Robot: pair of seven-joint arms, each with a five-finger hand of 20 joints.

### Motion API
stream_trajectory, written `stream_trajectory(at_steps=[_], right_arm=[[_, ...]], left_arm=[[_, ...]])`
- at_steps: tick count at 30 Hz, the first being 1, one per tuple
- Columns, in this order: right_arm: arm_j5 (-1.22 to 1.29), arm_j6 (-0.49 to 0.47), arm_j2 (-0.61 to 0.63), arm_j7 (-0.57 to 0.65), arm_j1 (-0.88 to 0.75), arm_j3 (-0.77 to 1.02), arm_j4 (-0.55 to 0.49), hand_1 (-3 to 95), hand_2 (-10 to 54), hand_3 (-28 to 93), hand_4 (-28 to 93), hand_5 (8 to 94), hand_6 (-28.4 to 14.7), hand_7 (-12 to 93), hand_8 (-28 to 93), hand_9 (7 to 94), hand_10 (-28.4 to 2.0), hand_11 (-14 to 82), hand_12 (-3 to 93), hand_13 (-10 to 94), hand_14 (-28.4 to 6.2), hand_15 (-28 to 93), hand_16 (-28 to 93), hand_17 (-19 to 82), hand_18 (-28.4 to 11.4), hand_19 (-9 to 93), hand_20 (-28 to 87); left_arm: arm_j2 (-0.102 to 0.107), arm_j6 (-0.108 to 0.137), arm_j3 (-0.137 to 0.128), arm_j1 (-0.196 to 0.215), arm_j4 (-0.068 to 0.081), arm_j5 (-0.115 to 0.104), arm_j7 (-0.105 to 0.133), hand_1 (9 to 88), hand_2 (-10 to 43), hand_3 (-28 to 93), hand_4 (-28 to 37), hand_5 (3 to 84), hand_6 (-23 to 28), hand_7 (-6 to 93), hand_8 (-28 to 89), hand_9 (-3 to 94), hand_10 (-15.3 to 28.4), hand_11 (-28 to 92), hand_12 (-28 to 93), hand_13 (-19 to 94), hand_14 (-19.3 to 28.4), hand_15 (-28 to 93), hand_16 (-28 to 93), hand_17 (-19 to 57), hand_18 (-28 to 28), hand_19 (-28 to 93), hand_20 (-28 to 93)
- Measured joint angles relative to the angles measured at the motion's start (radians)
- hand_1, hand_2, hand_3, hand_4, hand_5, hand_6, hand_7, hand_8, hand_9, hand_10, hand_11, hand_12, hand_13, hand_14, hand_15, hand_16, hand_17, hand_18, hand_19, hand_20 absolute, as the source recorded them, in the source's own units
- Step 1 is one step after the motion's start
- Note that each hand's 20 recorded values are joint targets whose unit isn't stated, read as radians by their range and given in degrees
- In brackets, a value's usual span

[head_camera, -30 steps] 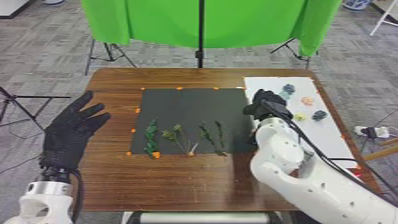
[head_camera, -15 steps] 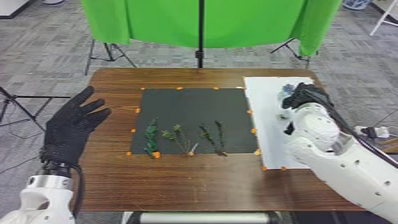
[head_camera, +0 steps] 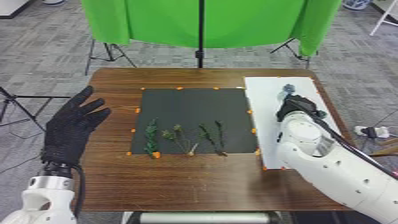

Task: Arrange flowers

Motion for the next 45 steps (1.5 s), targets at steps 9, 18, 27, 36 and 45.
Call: stream_trajectory(at_steps=[9,18,27,36,45], right_arm=[[-0.158,0.141,0.017,-0.076,-0.098,0.074,-0.112,56.8,-9.5,66,-28,92.1,1.8,15,0,93.7,-7.8,23.7,26.1,81,-7.9,68,20,36,-28.4,93,54],[-0.213,0.053,-0.1,-0.356,-0.073,0.031,-0.221,55.1,-9.5,68,-28,90.8,1.9,15,2,93.0,-8.0,25.5,29.4,76,-8.0,74,21,33,-28.4,93,56],[-0.417,-0.069,-0.532,-0.633,-0.046,-0.011,0.061,54.4,-9.5,67,-28,90.0,2.3,14,2,89.1,-8.1,34.0,29.8,73,-8.7,77,20,31,-28.4,93,54],[-0.444,-0.076,-0.71,-0.615,-0.038,-0.15,0.118,52.9,-9.5,68,-28,87.6,2.9,13,1,85.3,-8.2,38.3,29.6,71,-9.1,78,19,29,-28.1,93,52],[-0.444,-0.12,-0.692,-0.582,0.05,-0.257,0.131,48.1,-9.5,69,-28,79.0,2.4,13,-2,80.1,-8.9,41.6,27.6,67,-10.3,80,18,26,-28.0,93,53]], left_arm=[[-0.001,0.0,-0.013,0.005,-0.002,0.0,-0.005,25.4,6.0,78,-22.2,35.0,8.0,13.9,-10,34.2,20.7,26,12,27,28.4,56,-9,-6.7,28.4,64,-4],[-0.011,0.0,-0.054,-0.003,-0.027,0.011,-0.055,25.1,6.1,78,-22.7,35.0,8.0,13.9,-10,34.0,20.6,26,12,27,28.4,56,-9,-6.7,28.4,64,-4],[0.045,0.023,-0.063,-0.022,-0.061,0.017,-0.054,25.3,5.8,78,-22.3,35.0,8.0,14.0,-10,33.9,20.6,26,12,27,28.4,56,-9,-6.6,28.4,64,-4],[0.082,0.023,-0.003,-0.174,-0.037,0.027,-0.099,25.4,5.8,78,-22.3,35.1,8.1,13.8,-10,34.0,20.7,26,12,27,28.4,56,-9,-6.6,28.4,64,-4],[0.081,0.016,0.009,-0.202,-0.026,0.033,-0.114,25.5,5.8,78,-22.2,35.2,8.2,13.9,-10,34.1,20.7,26,12,27,28.4,56,-9,-6.6,28.4,64,-4]])
